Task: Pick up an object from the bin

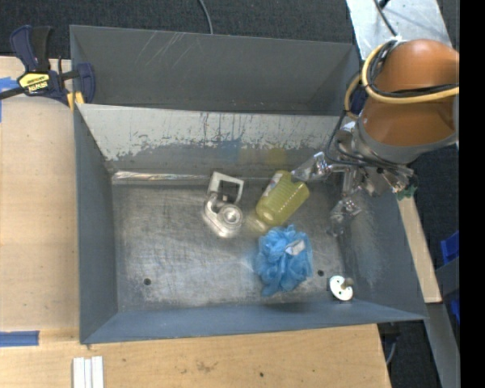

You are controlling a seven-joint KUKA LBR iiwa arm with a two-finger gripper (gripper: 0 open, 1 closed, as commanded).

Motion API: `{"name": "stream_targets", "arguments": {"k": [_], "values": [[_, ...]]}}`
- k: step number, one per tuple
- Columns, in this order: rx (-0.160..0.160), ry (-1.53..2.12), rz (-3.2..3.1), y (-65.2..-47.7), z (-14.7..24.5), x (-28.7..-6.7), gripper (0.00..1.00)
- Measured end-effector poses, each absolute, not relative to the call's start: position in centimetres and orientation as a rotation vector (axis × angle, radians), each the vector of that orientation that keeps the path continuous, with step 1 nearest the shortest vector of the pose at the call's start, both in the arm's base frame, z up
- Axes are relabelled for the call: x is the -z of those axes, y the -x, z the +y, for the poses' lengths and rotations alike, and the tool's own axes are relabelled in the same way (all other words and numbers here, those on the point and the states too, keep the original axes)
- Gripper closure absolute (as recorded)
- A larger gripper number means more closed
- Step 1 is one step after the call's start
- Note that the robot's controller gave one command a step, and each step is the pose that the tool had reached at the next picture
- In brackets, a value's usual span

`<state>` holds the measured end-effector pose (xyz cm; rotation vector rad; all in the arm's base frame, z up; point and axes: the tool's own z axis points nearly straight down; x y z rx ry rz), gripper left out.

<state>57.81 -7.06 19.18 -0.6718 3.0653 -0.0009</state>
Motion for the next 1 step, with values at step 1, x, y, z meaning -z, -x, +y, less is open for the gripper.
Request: {"name": "stream_targets", "arguments": {"k": [1], "values": [[0.001,0.672,3.065,-57.81,-7.06,-19.18,0.0]]}}
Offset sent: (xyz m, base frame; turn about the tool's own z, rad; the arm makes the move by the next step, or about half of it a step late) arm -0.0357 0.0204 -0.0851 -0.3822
